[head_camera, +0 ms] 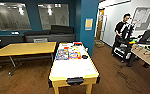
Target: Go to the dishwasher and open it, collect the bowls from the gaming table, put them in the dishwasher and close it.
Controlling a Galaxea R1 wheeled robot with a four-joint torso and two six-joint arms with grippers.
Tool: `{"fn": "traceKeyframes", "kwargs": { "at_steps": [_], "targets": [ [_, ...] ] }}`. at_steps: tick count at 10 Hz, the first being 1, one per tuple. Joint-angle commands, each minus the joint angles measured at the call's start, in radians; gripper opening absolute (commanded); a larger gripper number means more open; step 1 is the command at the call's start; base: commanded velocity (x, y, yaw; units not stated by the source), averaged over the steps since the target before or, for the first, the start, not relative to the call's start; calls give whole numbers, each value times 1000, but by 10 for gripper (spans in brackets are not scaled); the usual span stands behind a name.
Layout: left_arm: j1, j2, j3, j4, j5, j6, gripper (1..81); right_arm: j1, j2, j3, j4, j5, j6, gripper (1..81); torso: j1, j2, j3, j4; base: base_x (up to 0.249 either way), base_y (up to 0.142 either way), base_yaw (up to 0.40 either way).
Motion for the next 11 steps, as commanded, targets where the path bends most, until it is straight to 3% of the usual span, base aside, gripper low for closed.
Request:
{"fn": "traceKeyframes", "kwargs": {
  "at_steps": [1, 3, 11],
  "targets": [
    [-46, -4, -1, -7, 68, -22, 10, 35, -20, 3, 5, -55, 6, 10, 0, 0, 0, 0, 0, 0, -389],
    [-47, -10, -3, -6, 69, -86, 10, 32, -21, -3, 7, -45, 10, 10, 0, 0, 0, 0, 0, 0, -389],
    [-47, -5, -4, -3, 69, -82, 10, 29, -14, -6, 2, -45, 9, 10, 0, 0, 0, 0, 0, 0, -389]
  ]
}}
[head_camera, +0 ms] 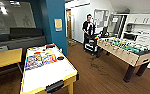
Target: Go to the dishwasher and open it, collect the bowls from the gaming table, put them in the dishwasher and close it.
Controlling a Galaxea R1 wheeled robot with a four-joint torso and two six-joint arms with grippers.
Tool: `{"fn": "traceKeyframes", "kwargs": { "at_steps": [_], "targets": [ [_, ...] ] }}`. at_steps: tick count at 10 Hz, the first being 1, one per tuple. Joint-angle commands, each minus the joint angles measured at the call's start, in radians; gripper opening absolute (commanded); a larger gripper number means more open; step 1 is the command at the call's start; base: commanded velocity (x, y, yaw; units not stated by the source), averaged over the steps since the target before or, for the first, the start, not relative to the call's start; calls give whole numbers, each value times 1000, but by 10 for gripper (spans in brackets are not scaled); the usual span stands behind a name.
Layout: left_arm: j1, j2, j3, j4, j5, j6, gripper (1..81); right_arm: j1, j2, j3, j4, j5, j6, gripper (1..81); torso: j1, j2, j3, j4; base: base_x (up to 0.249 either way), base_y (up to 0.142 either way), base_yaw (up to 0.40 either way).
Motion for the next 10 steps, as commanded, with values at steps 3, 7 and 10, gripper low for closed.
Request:
{"fn": "traceKeyframes", "kwargs": {
  "at_steps": [3, 7, 10],
  "targets": [
    [-45, 3, -3, -1, 69, 4, 10, 28, -15, -6, 3, -53, 2, 10, 0, 0, 0, 0, 0, 0, -389],
    [-47, 9, -18, -1, 69, 5, 10, 27, -11, 0, -5, -55, -7, 10, 0, 0, 0, 0, 0, 0, -389],
    [-47, 11, -18, 1, 69, 5, 10, 27, -11, 0, -2, -55, -6, 10, 0, 0, 62, 0, 0, 0, -389]
  ]
}}
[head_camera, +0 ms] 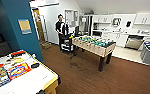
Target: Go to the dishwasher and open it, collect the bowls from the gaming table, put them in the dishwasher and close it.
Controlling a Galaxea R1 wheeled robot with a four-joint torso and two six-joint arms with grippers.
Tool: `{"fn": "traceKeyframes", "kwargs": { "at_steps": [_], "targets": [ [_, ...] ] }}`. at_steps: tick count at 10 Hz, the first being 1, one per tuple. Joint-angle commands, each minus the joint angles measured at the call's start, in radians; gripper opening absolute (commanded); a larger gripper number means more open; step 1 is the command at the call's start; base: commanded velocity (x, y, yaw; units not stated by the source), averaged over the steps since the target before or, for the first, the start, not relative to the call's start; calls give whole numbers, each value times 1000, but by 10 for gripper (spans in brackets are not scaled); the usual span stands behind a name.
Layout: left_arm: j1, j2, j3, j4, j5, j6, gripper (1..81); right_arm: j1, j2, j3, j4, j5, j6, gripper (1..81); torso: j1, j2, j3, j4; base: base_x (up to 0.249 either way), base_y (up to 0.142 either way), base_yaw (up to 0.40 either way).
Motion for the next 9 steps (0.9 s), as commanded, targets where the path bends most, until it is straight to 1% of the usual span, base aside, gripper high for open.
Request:
{"fn": "traceKeyframes", "kwargs": {
  "at_steps": [1, 2, 3, 4, 5, 6, 9],
  "targets": [
    [-46, -2, -4, 1, 67, 5, 10, 36, -14, 3, -3, -54, -4, 10, 0, 0, 69, 0, 0, 0, -389],
    [-45, -2, -2, 1, 67, 5, 10, 36, -15, 2, -3, -54, -4, 10, 0, 0, 92, 0, 0, 0, -389],
    [-46, -2, -2, 1, 67, 5, 10, 36, -15, 2, -1, -54, -4, 10, 0, 0, 39, 0, 0, 0, -389],
    [-46, -2, -4, 1, 67, 5, 10, 36, -15, 0, -1, -54, -3, 10, 0, 0, 68, 0, 0, 0, -389],
    [-46, -2, -4, 2, 67, 5, 10, 35, -15, 0, -1, -54, -3, 10, 0, -1, 78, 0, 0, 0, -389],
    [-46, -2, -4, 1, 67, 5, 10, 36, -14, 0, 0, -54, -3, 10, 0, -1, 85, 0, 0, 0, -389],
    [-46, -2, -4, 1, 67, 5, 10, 35, -14, -1, 3, -54, 3, 10, 0, -1, 85, 0, 0, 0, -389]
  ]
}}
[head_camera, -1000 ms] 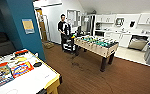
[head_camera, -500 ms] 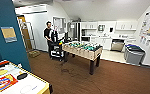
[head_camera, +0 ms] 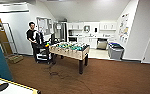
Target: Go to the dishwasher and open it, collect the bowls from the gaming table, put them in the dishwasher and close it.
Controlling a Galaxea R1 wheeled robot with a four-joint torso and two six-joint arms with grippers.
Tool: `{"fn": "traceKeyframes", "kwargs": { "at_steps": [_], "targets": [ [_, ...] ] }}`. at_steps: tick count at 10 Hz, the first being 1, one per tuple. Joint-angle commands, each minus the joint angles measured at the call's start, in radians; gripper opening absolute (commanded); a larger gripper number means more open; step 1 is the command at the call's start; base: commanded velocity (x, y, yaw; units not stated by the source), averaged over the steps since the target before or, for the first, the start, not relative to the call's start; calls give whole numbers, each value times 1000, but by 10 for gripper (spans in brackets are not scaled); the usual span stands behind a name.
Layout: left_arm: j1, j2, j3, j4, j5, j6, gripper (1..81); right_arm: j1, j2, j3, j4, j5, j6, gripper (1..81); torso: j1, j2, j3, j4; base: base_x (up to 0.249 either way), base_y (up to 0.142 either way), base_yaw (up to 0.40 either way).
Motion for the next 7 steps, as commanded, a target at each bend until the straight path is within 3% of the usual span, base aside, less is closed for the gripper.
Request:
{"fn": "traceKeyframes", "kwargs": {
  "at_steps": [1, 2, 3, 7],
  "targets": [
    [-57, -3, -2, 2, 64, 5, 10, 45, -14, 2, 1, -48, 1, 10, 1, 0, -38, 0, 0, 0, -389],
    [-56, -3, -2, 2, 64, 5, 10, 45, -14, 2, 1, -48, 1, 10, 1, 0, -79, 0, 0, 0, -389],
    [-57, -3, -2, 4, 65, 5, 10, 45, -14, 3, -1, -48, 1, 10, 1, 0, -7, 0, 0, 0, -389],
    [-57, -3, -2, 2, 64, 5, 10, 45, -14, 0, -1, -47, -1, 10, 1, 0, -22, 0, 0, 0, -389]
  ]
}}
